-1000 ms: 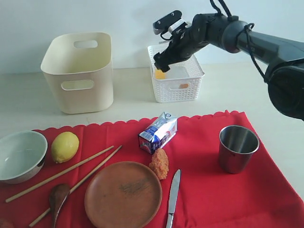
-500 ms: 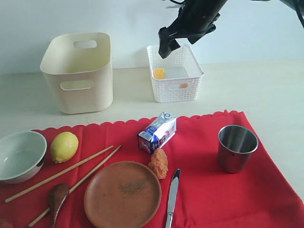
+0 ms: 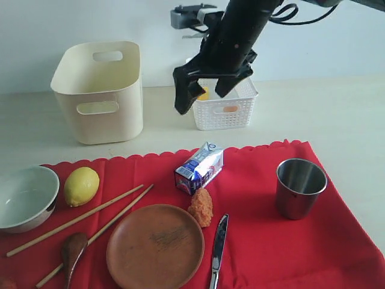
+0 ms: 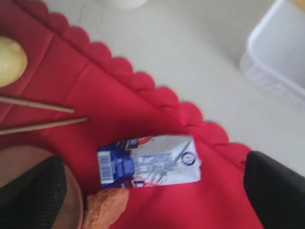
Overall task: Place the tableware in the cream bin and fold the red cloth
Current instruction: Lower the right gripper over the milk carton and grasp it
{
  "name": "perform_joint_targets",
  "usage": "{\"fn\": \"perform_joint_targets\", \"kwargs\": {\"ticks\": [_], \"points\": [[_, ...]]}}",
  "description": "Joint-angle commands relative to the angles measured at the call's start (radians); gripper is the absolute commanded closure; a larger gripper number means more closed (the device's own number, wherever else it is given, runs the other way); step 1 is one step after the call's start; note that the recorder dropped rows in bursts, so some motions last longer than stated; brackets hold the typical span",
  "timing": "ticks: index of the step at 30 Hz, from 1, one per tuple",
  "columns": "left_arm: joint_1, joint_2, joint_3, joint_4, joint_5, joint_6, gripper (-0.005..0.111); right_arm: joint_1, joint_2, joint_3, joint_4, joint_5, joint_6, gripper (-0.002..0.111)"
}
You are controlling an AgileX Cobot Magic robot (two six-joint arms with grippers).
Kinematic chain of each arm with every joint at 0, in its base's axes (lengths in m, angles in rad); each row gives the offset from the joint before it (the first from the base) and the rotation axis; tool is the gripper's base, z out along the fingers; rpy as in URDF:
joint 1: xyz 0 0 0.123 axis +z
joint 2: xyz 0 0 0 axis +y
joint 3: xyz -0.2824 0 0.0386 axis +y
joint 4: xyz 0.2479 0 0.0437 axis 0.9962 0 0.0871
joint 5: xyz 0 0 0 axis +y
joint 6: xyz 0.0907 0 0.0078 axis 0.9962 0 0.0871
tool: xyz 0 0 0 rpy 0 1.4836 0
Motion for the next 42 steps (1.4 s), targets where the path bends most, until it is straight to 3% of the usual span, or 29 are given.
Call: {"fn": "perform_joint_targets", "kwargs": {"ticks": [1,9,20,29,42], "points": [[0.000,0.004,-0.005,0.005,-0.010,-0.001,0.107,0.060,-0.058,0.137,-0.022,-0.036,0.067,0.013],[0.000,0.004,-0.005,0.005,-0.010,-0.001,0.107,0.176,-0.064,0.238,-0.274,-0.120,0.424,0.013],[0.000,0.004,-0.005,0.005,-0.010,-0.001,0.107,0.191,0.013,0.241,-0.308,-0.222,0.865,0.015],[0.000,0.004,-0.005,0.005,-0.010,-0.001,0.107,0.191,0.061,0.241,-0.377,-0.226,1.046,0.015],[0.000,0.004,-0.005,0.005,-0.010,-0.001,0.107,0.190,0.092,0.241,-0.394,-0.233,1.128,0.015]]}}
